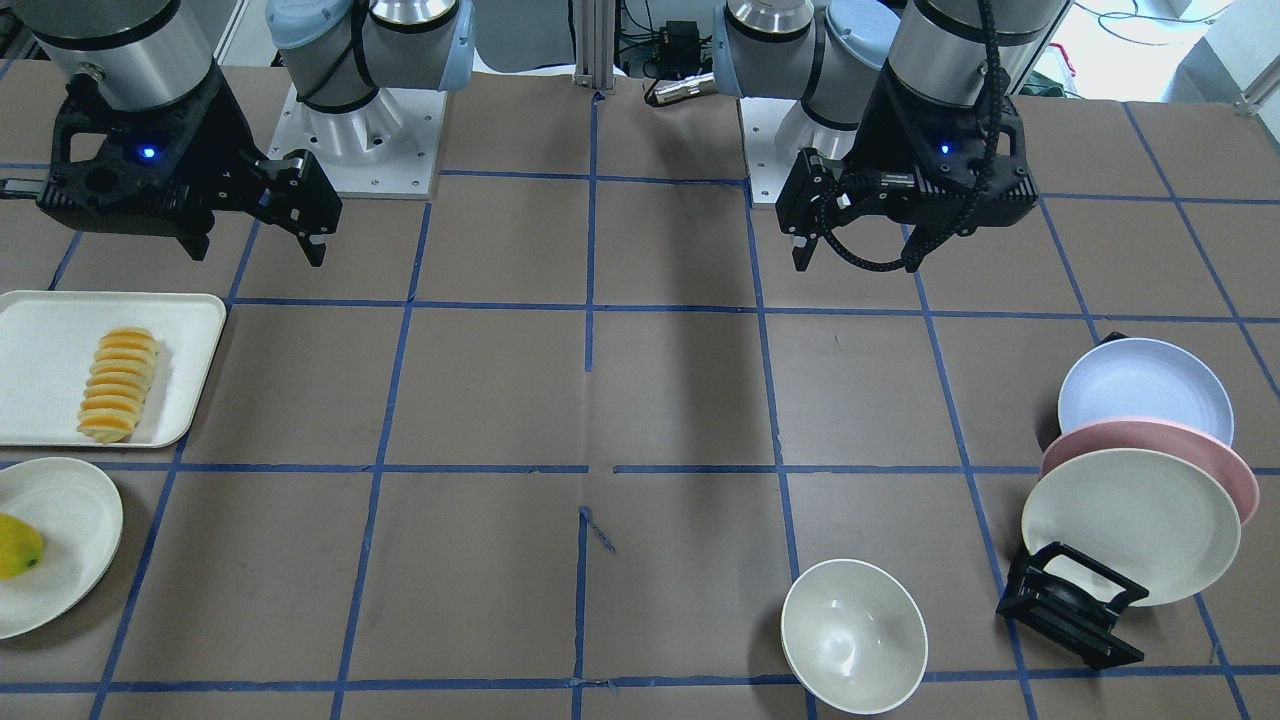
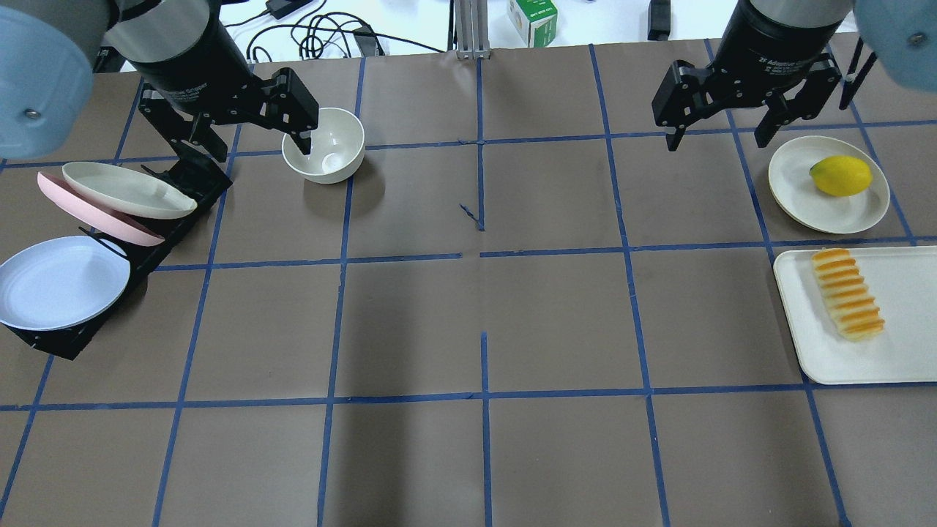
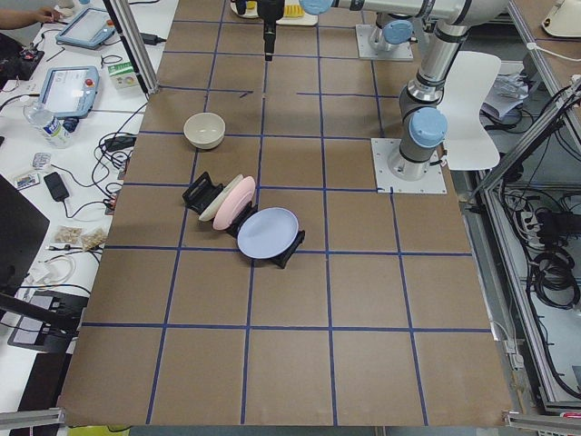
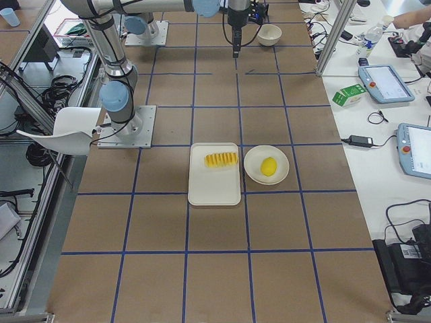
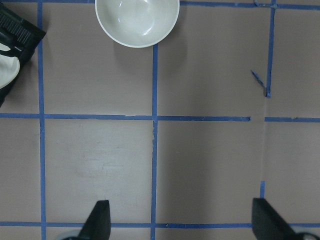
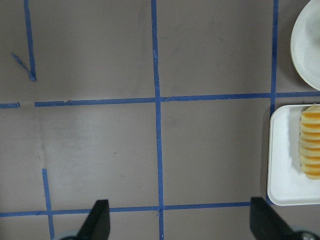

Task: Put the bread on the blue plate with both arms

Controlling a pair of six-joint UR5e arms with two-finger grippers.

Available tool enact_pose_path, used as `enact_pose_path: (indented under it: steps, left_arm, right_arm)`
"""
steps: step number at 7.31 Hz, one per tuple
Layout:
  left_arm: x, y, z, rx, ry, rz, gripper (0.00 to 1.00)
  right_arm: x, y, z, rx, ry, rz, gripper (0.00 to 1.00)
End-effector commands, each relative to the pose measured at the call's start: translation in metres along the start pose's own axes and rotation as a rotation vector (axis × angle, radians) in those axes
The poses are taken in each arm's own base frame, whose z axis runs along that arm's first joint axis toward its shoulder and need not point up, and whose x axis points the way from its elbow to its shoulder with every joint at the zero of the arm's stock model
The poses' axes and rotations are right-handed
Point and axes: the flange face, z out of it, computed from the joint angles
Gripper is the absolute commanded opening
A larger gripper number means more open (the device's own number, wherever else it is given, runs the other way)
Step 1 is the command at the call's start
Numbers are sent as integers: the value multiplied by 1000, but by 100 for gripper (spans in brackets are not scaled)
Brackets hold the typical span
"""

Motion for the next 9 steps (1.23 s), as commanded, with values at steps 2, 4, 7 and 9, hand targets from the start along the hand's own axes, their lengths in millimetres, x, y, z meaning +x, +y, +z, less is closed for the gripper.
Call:
enact_pose_path:
  steps: [2, 4, 7, 9]
  left_arm:
    - [0, 1, 2, -3, 2, -1, 100]
    - [-3, -3, 4, -4, 8, 13, 100]
    - [-61, -15, -4, 8, -28, -60, 100]
    - [-157, -21, -13, 9, -192, -175, 100]
  right_arm:
    - [2, -4, 10, -29, 13, 0, 100]
    - [1, -5, 12, -26, 0, 4, 100]
    - [2, -5, 10, -18, 13, 2, 100]
    - [12, -9, 16, -11, 28, 16, 100]
